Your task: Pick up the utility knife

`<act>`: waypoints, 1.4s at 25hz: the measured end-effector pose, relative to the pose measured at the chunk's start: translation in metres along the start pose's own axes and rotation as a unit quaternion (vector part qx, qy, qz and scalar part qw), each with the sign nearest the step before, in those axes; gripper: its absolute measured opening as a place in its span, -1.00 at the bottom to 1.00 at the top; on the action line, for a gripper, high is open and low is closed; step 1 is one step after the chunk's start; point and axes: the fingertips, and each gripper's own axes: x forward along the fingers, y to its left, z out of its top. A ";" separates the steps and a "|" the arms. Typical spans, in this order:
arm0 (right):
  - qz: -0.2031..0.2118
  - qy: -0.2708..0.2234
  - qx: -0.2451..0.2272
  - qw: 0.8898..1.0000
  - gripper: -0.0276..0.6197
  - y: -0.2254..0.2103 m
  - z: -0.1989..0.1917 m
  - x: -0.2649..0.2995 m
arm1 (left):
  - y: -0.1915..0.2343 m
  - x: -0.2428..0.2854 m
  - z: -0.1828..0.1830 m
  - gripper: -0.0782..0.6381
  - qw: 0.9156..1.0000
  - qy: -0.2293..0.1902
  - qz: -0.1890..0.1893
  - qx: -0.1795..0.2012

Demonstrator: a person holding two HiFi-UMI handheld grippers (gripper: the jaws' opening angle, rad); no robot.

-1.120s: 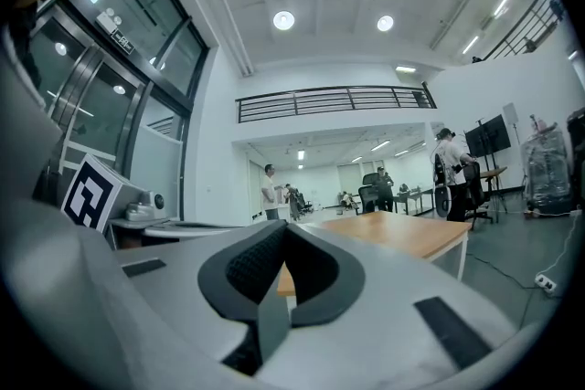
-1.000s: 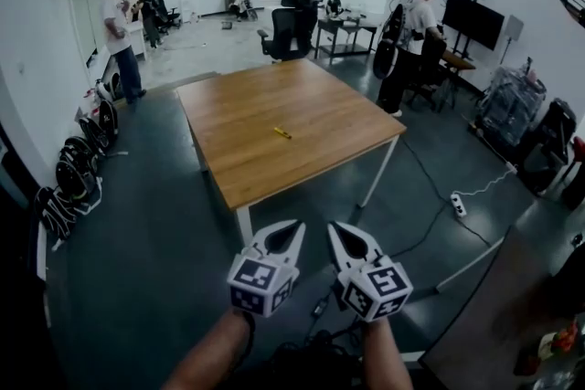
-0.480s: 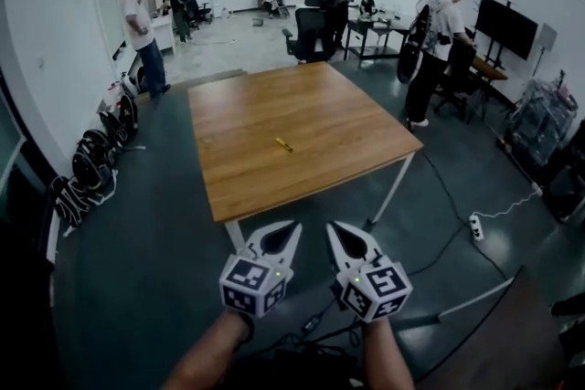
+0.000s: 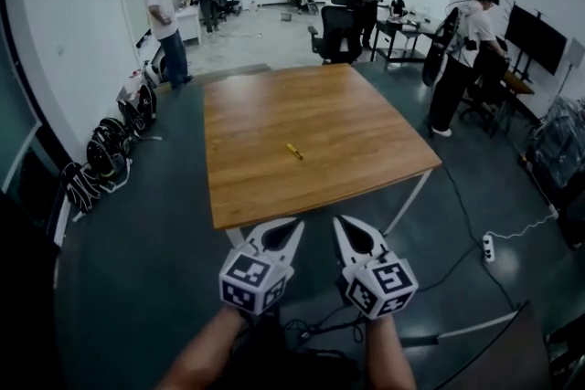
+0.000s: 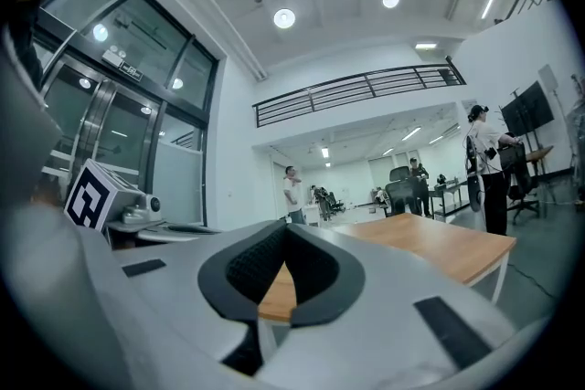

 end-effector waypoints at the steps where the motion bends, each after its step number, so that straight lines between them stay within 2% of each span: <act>1: 0.001 0.002 -0.001 1.000 -0.88 -0.005 -0.001 0.007 | 0.005 0.006 0.001 -0.76 1.000 -0.003 0.001 0.001; 10: -0.012 0.043 -0.031 0.999 -0.88 -0.043 -0.015 0.093 | 0.081 0.073 -0.003 -0.76 1.000 -0.020 -0.007 -0.010; 19: -0.038 0.061 -0.029 0.997 -0.88 -0.084 -0.017 0.202 | 0.172 0.140 -0.001 -0.76 0.999 -0.006 -0.020 -0.031; 25: -0.035 0.069 -0.028 0.997 -0.88 -0.095 -0.022 0.247 | 0.212 0.162 -0.009 -0.76 0.999 0.010 -0.020 -0.038; 31: -0.022 0.090 -0.021 0.995 -0.88 -0.116 -0.034 0.278 | 0.236 0.184 -0.017 -0.76 0.999 0.023 0.003 -0.049; 35: 0.003 0.111 -0.029 0.993 -0.88 -0.134 -0.050 0.300 | 0.255 0.197 -0.027 -0.76 0.997 0.032 0.040 -0.056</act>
